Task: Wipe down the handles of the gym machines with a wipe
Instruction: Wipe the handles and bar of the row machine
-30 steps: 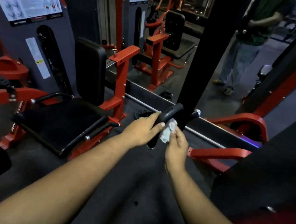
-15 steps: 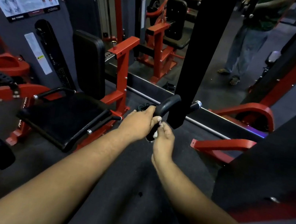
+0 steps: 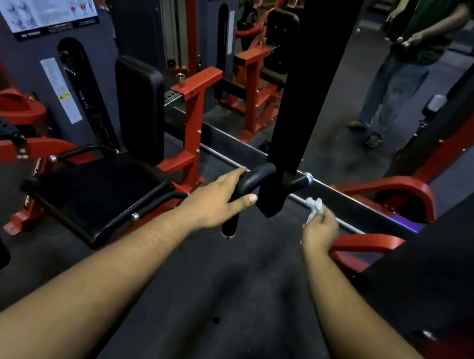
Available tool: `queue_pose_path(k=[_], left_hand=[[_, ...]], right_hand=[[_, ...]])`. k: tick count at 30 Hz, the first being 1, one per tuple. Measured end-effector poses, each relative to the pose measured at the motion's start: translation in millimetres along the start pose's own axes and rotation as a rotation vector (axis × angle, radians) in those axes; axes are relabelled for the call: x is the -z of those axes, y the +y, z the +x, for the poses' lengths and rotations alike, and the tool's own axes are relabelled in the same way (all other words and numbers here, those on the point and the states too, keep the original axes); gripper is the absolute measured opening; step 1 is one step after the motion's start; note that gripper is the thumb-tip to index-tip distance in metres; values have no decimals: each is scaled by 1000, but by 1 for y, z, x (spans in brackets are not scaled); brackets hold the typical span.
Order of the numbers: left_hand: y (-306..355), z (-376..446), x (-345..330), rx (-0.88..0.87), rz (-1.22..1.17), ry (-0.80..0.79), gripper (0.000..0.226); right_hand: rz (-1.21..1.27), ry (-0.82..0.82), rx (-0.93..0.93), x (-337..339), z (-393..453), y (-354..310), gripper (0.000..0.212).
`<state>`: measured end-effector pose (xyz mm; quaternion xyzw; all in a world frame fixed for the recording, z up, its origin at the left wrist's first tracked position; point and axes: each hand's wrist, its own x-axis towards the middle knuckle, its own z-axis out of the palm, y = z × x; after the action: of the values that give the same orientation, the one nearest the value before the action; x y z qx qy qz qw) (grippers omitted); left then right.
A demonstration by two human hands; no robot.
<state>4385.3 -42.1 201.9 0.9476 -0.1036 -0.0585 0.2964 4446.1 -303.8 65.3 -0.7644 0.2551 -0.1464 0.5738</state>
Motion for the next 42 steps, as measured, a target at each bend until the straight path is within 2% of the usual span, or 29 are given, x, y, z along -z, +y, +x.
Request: queue_pose_path(k=[3, 5, 7, 8, 10, 11, 13, 15, 17, 19, 20, 22, 25, 27, 29, 31, 32, 35, 39, 42], left_hand=[[22, 12, -5, -9, 39, 67, 91], [29, 19, -12, 12, 122, 158, 83], [30, 20, -18, 39, 162, 267, 68], [30, 18, -22, 38, 163, 312, 61], [31, 14, -28, 24, 137, 358, 51], [31, 15, -29, 14, 127, 372, 49], [32, 16, -31, 11, 110, 388, 48], [33, 17, -33, 23, 94, 403, 47], [32, 16, -33, 35, 93, 428, 48], [32, 16, -34, 40, 97, 443, 49], [33, 16, -35, 43, 96, 441, 49], [34, 19, -35, 54, 89, 430, 50], [34, 21, -37, 62, 89, 434, 53], [30, 20, -38, 59, 90, 446, 54], [26, 19, -37, 53, 90, 457, 54], [26, 18, -37, 46, 85, 450, 52], [26, 18, -36, 36, 84, 440, 51], [28, 19, -35, -12, 84, 409, 50], [17, 20, -32, -66, 70, 354, 54], [10, 17, -29, -107, 63, 314, 58]], right_hand=[[-101, -28, 309, 4, 4, -53, 31], [-243, -223, 498, -9, 3, -67, 36], [-499, -402, 699, -20, 4, -56, 45], [-611, -425, 791, -20, 13, -49, 52], [-754, -365, 894, -16, 39, -42, 62], [-787, -319, 891, -15, 51, -42, 66], [-773, -243, 770, -14, 59, -46, 67], [-579, -249, 669, -25, 46, -45, 58], [-430, -350, 736, -31, 21, -36, 55], [-453, -437, 887, -25, 19, -24, 58], [-516, -417, 936, -21, 32, -23, 62], [-632, -303, 855, -14, 62, -27, 72], [-583, -245, 670, -20, 67, -41, 61], [-472, -317, 691, -29, 42, -37, 54], [-399, -404, 782, -26, 17, -26, 56], [-451, -428, 876, -16, 22, -22, 65], [-513, -389, 881, -14, 32, -23, 71], [-577, -231, 683, -15, 38, -39, 74], [-243, -201, 464, -26, -13, -39, 51], [-231, -234, 394, -12, -31, -24, 42]])
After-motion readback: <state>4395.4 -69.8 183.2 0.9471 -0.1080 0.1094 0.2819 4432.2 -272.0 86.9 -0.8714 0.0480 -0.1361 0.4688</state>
